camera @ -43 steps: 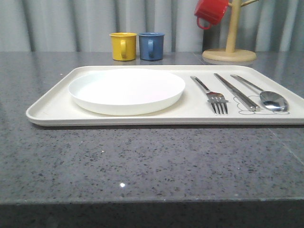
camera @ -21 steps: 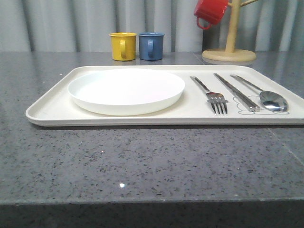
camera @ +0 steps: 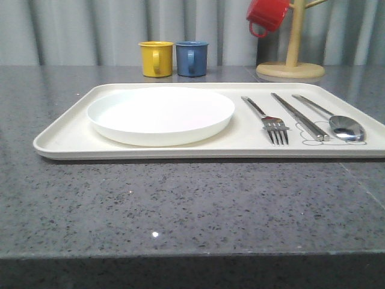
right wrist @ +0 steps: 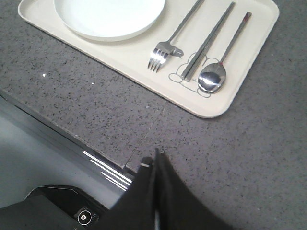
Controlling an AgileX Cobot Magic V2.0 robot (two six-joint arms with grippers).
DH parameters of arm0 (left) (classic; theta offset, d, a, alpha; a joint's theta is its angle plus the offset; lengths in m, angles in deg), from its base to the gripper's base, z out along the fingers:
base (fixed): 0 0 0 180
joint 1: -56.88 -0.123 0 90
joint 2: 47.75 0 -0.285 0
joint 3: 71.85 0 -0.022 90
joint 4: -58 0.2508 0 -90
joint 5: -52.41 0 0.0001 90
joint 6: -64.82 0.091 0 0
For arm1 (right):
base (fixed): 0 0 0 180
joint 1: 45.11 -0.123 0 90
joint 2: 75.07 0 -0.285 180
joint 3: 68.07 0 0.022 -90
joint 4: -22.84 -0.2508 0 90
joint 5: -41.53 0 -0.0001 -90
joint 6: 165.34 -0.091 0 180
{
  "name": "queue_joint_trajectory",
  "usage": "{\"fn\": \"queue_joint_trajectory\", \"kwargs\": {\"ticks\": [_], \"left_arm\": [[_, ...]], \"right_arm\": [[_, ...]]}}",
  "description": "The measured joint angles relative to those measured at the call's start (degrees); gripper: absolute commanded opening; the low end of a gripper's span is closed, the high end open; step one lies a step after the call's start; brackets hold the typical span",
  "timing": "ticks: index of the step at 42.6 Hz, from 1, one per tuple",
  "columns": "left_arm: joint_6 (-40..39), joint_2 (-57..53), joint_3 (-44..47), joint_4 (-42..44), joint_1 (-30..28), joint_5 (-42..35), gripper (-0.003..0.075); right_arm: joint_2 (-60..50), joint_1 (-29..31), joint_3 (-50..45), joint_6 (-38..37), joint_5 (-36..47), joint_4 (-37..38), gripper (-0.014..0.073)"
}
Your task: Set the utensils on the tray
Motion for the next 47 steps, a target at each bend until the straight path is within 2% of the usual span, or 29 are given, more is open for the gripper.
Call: {"fn": "queue_joint_trajectory", "kwargs": {"ticks": [31, 36, 47], "left_arm": [[0.04, 0.0, 0.0, 0.0, 0.1, 0.0, -0.002], [0.04, 0.0, 0.0, 0.0, 0.1, 0.0, -0.002], [0.04, 0.0, 0.0, 0.0, 0.1, 0.0, -0.002]], "right_arm": [[-0.87, 0.13, -1.18, 0.0, 0.77, 0.12, -0.0068], [-5.74, 3.9, -7.24, 0.0, 8.47, 0.12, -0.0068], [-20.64, 15.14, -32.93, 0.0, 39.88, 0.21, -0.0068]]}}
